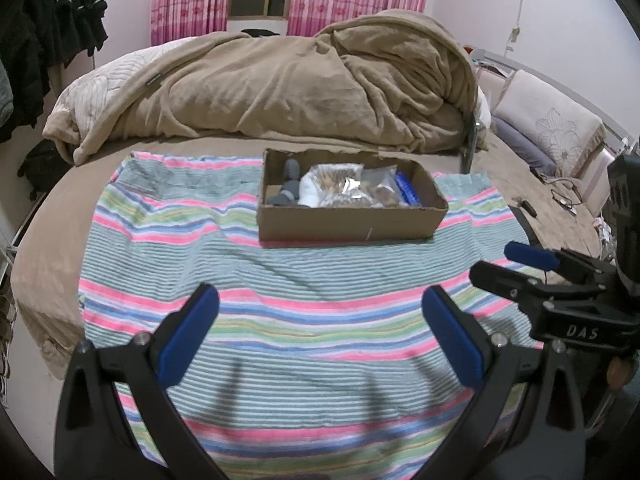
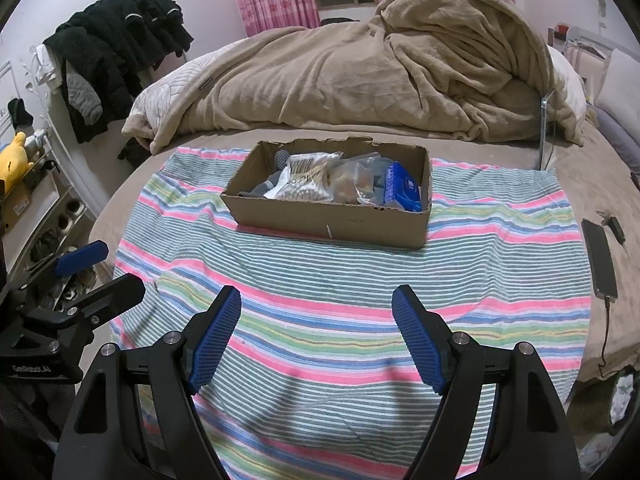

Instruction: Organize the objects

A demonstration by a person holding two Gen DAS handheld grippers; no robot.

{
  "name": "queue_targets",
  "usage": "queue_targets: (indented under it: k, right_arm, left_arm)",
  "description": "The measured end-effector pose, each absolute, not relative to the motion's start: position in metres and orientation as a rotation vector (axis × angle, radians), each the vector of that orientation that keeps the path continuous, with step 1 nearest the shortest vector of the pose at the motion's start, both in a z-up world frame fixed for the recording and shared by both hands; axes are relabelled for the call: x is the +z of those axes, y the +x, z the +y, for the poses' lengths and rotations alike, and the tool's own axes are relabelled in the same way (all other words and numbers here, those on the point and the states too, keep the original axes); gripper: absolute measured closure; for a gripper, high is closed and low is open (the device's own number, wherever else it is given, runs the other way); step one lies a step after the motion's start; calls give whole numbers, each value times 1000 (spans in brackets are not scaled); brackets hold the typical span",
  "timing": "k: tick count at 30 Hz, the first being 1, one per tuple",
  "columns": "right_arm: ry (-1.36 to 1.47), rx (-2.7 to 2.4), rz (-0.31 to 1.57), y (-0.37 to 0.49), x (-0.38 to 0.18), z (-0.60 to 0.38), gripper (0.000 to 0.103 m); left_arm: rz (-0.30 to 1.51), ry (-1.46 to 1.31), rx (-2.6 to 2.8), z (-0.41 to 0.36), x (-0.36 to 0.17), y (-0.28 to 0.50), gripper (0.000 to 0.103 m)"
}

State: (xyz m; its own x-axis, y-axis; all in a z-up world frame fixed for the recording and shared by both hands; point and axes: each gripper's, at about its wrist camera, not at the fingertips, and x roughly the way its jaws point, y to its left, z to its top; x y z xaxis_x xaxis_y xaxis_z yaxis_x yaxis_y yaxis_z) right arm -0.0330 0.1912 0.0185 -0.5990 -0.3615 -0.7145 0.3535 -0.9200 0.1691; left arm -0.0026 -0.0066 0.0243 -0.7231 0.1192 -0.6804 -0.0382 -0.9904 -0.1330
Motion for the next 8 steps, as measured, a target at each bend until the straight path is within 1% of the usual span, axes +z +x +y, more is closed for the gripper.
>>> queue_targets:
  k: [8]
  right_arm:
    - [1146, -2485, -20, -47, 13, 194, 22]
  left_arm:
    - [-176, -1138, 2823, -6, 17, -12, 1]
